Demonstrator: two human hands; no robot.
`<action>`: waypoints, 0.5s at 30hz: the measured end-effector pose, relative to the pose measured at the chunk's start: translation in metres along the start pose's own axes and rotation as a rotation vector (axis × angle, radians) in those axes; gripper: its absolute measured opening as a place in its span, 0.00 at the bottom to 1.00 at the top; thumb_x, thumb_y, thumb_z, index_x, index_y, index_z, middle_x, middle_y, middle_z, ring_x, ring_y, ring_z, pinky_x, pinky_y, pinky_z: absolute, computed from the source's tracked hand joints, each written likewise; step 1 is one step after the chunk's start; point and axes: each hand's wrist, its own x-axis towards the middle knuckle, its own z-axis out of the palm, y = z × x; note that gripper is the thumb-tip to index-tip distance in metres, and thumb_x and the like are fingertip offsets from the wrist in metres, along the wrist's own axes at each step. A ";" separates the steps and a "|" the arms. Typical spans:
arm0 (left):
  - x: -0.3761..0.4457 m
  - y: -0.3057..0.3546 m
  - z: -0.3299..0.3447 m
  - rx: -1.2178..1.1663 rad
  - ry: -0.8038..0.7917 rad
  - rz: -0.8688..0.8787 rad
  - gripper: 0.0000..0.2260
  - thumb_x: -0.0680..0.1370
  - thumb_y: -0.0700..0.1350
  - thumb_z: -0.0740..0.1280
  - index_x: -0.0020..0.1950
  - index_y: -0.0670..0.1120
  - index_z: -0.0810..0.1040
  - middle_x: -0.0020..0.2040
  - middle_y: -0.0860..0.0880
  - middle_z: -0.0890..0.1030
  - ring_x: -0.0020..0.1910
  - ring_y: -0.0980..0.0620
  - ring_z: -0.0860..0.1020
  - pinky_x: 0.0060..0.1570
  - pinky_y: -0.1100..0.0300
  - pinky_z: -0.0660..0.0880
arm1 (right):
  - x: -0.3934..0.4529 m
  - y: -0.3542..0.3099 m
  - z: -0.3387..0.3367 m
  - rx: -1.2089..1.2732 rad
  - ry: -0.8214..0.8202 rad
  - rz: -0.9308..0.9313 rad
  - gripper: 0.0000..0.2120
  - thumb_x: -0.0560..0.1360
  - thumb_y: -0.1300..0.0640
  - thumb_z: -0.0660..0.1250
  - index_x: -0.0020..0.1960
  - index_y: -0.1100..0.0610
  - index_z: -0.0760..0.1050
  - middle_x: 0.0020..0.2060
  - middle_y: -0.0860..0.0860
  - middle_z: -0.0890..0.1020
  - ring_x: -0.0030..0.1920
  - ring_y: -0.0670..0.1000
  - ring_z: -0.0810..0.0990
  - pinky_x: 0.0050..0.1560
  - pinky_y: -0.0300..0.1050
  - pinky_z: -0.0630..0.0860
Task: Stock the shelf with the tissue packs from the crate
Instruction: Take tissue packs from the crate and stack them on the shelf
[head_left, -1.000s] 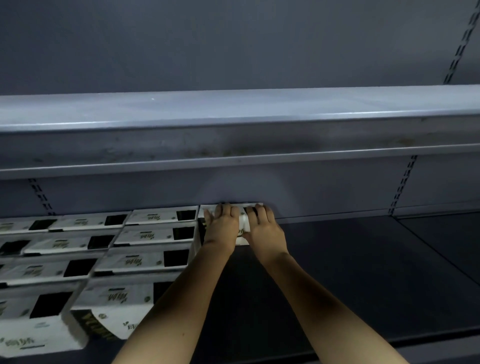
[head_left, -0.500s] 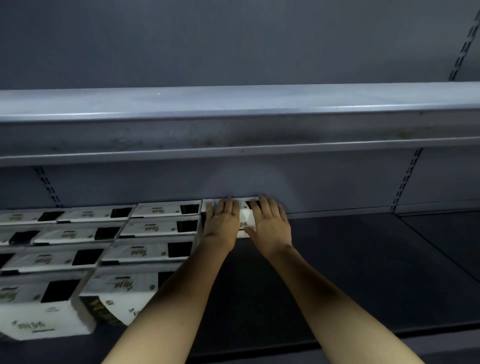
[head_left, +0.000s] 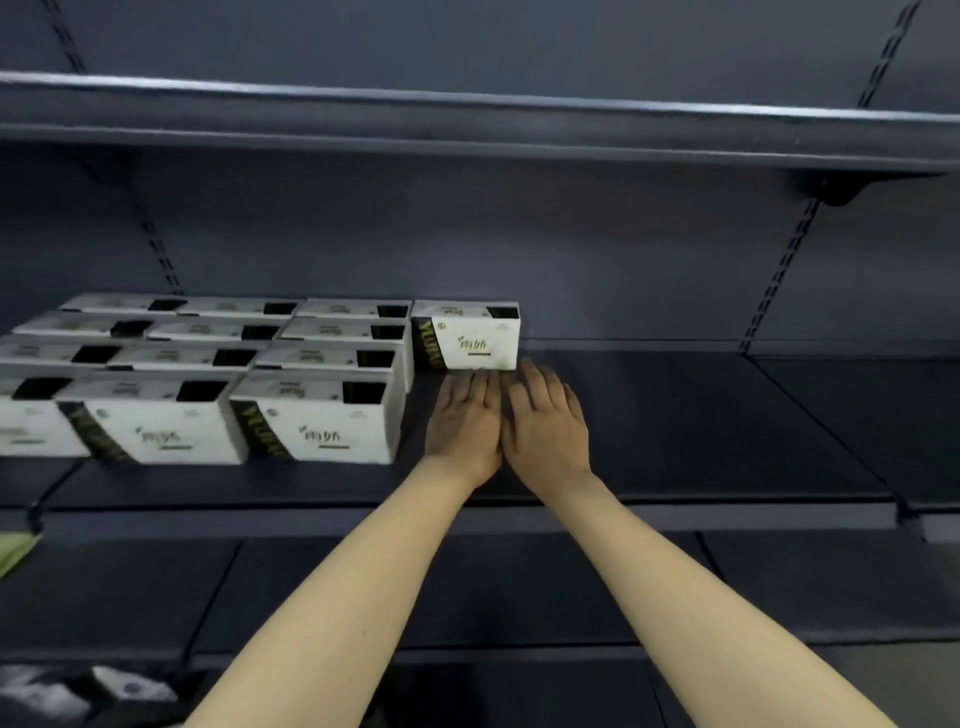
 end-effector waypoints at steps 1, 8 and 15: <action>-0.014 0.001 -0.001 -0.002 -0.006 -0.008 0.31 0.80 0.47 0.58 0.77 0.41 0.45 0.78 0.43 0.50 0.77 0.46 0.46 0.74 0.52 0.40 | -0.012 -0.003 -0.002 -0.002 0.021 -0.010 0.17 0.73 0.54 0.63 0.58 0.61 0.77 0.62 0.59 0.76 0.62 0.61 0.75 0.59 0.59 0.73; -0.108 -0.028 0.012 -0.093 0.134 -0.015 0.25 0.79 0.48 0.60 0.75 0.44 0.59 0.75 0.45 0.60 0.75 0.46 0.56 0.73 0.54 0.47 | -0.074 -0.042 -0.011 0.054 0.037 -0.077 0.21 0.74 0.50 0.54 0.58 0.60 0.77 0.63 0.59 0.76 0.62 0.60 0.75 0.56 0.57 0.74; -0.200 -0.086 0.037 -0.042 0.218 -0.087 0.22 0.71 0.44 0.74 0.63 0.39 0.75 0.63 0.39 0.75 0.64 0.39 0.74 0.64 0.46 0.66 | -0.127 -0.091 0.010 0.105 0.040 -0.184 0.18 0.76 0.53 0.57 0.60 0.60 0.75 0.66 0.58 0.73 0.64 0.59 0.72 0.61 0.58 0.71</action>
